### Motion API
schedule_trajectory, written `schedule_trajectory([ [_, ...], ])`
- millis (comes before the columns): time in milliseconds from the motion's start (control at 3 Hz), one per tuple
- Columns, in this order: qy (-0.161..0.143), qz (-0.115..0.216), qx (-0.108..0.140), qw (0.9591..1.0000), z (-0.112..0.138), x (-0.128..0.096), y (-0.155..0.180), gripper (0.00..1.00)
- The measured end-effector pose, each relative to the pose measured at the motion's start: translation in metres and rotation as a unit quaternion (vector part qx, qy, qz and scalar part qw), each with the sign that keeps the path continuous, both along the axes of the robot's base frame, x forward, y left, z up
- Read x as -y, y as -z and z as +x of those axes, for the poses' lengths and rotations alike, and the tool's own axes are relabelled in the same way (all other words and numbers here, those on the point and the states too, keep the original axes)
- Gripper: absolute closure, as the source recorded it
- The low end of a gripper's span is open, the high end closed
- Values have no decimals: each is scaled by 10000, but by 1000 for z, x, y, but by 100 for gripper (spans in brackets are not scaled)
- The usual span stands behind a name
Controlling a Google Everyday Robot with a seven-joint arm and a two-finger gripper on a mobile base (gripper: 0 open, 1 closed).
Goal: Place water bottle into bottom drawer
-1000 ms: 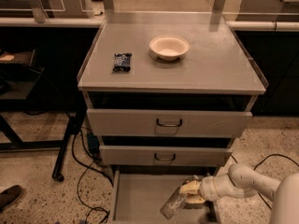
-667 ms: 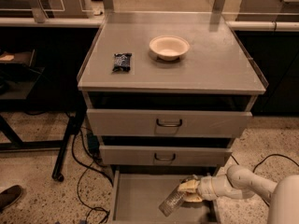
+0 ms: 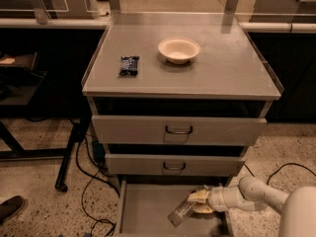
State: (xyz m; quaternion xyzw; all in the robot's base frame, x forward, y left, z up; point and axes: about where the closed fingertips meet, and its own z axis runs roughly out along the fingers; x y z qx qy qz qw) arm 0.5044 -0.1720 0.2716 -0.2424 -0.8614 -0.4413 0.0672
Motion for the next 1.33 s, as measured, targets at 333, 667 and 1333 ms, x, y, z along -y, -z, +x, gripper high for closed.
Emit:
schedule_trajectory([
  [333,-44,31,-94,9999,-3,-6,6,100],
  [667,23,106,-239,9997,-4,-14,23,100],
  [1333,174,155,-304,9993,-2,-16,38,100],
])
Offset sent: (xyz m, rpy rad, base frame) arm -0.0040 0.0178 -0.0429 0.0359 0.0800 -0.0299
